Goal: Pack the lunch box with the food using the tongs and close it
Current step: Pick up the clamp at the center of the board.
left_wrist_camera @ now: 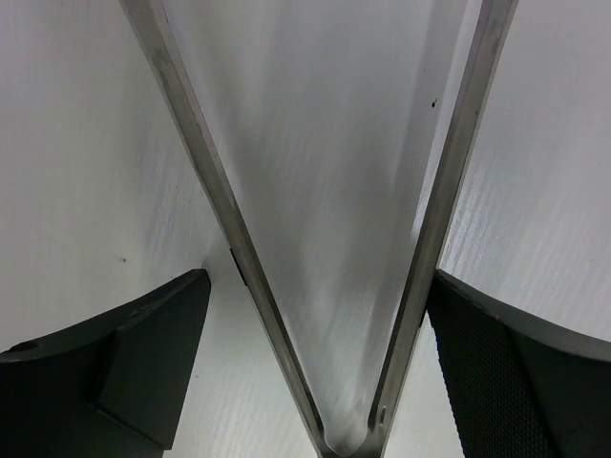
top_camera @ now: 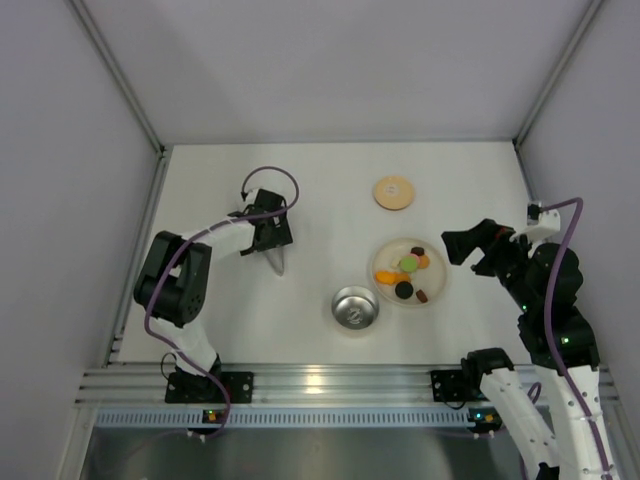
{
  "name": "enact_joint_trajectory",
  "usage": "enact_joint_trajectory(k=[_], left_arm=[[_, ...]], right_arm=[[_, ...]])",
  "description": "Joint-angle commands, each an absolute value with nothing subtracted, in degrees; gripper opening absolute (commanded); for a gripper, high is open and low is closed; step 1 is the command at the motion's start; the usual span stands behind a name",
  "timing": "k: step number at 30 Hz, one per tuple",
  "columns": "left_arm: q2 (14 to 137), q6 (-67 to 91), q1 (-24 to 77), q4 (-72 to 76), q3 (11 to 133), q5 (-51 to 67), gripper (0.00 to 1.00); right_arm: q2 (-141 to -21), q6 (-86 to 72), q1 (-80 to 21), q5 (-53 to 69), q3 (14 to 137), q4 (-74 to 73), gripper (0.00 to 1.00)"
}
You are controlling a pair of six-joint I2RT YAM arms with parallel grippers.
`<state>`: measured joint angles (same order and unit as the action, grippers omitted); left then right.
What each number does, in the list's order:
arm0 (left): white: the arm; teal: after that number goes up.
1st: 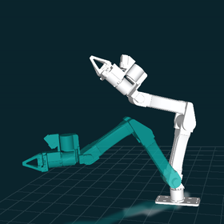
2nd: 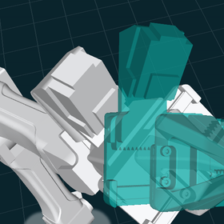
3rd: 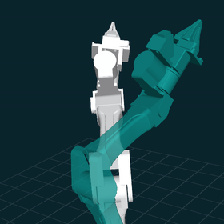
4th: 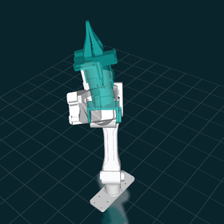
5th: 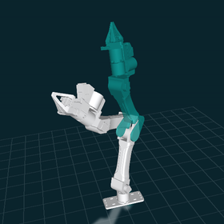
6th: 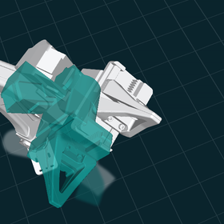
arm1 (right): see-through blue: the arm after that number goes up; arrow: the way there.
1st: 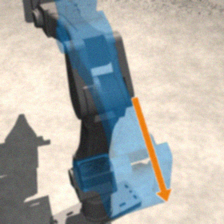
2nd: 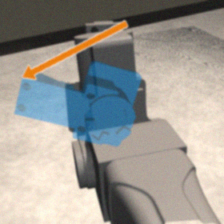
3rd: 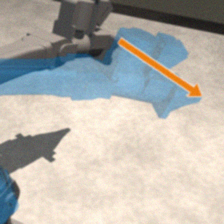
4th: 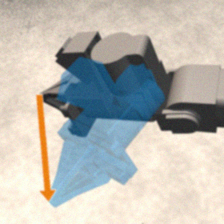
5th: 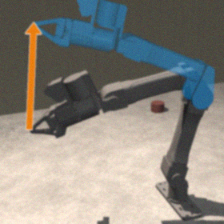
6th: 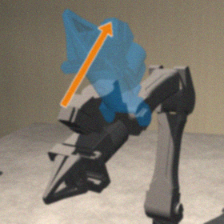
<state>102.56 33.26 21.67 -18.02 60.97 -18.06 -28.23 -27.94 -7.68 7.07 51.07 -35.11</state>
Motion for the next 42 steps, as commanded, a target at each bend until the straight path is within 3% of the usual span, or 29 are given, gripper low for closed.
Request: enact_joint_trajectory(k=[1, 7, 22, 29, 38, 42], left_arm=[[104.68, 32.52, 21.09, -14.33, 61.78, -16.70, 0.98], [107.23, 32.52, 21.09, -14.41, 63.54, -16.35, 0.98], [107.40, 34.46, 21.62, -13.88, 60.64, -14.68, 0.72], [99.33, 33.40, 26.63, -21.97, 64.07, -20.13, 0.62], [86.23, 34.01, 28.83, -28.64, 61.88, -21.45, 0.63], [80.96, 33.75, 29.53, -30.85, 60.56, -20.92, 0.68]], right_arm=[[-28.47, -26.63, -7.03, 7.82, 52.47, -36.21, 0.99], [-28.48, -26.46, -6.94, 8.00, 52.12, -35.77, 0.99], [-28.13, -27.07, -6.94, 9.23, 50.27, -35.51, 0.99], [-27.95, -27.68, -7.03, 9.75, 49.40, -34.89, 0.99], [-27.51, -28.21, -6.94, 10.02, 48.60, -34.28, 1.00], [-27.25, -28.39, -6.94, 9.93, 48.60, -34.37, 1.00]])
